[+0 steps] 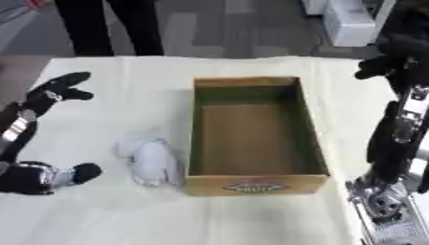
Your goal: Pick up objects on the table and place them in the box.
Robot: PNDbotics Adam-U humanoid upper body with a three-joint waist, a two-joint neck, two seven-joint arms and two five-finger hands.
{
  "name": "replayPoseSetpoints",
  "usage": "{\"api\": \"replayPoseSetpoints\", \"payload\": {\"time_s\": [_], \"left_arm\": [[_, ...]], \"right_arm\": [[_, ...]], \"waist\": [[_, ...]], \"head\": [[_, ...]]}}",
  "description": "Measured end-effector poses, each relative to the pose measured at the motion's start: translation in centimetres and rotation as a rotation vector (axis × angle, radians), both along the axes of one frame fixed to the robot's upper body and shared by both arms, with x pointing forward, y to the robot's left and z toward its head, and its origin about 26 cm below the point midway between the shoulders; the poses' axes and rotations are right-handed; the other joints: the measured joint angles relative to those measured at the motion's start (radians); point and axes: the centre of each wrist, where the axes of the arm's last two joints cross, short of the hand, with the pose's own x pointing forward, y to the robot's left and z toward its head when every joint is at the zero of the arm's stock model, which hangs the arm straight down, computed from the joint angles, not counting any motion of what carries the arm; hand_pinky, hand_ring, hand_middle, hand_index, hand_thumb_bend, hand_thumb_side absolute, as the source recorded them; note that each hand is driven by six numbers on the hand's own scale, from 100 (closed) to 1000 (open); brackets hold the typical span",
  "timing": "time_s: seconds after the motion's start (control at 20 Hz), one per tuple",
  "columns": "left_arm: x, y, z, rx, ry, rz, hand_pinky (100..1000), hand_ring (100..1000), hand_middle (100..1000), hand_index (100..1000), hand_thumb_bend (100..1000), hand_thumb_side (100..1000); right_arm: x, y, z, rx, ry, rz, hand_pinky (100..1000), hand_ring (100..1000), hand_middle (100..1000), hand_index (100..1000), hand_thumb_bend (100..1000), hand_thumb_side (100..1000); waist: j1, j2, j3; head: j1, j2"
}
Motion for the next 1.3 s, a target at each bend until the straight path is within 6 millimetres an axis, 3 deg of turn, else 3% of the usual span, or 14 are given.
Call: {"api": "replayPoseSetpoints", "payload": {"time_s": [0.3, 0.8, 1.3], "left_arm": [[1.1, 1.2, -0.7, 0.062, 0.032, 0.047, 1000, 930, 970, 1000, 680, 646], [2.8, 3.0, -1.1, 0.143, 0.087, 0.04, 1000, 932, 974, 1000, 703, 663], [4.1, 2.4, 1.6, 0.267, 0.075, -0.081, 1000, 927, 965, 1000, 688, 675]], "right_arm": [[0.0, 0.2, 0.2, -0.002, -0.007, 0.011, 423, 488, 562, 663, 100, 858], [0.1, 0.3, 0.5, 0.0, -0.014, 0.018, 422, 488, 561, 659, 100, 858], [0.1, 0.5, 0.4, -0.009, -0.011, 0.027, 421, 488, 560, 659, 100, 858]], "waist": [[0.011, 0.0, -0.006], [0.02, -0.005, -0.016], [0.026, -0.006, -0.024]], "head": [[0.002, 0.004], [0.007, 0.004], [0.008, 0.004]]}}
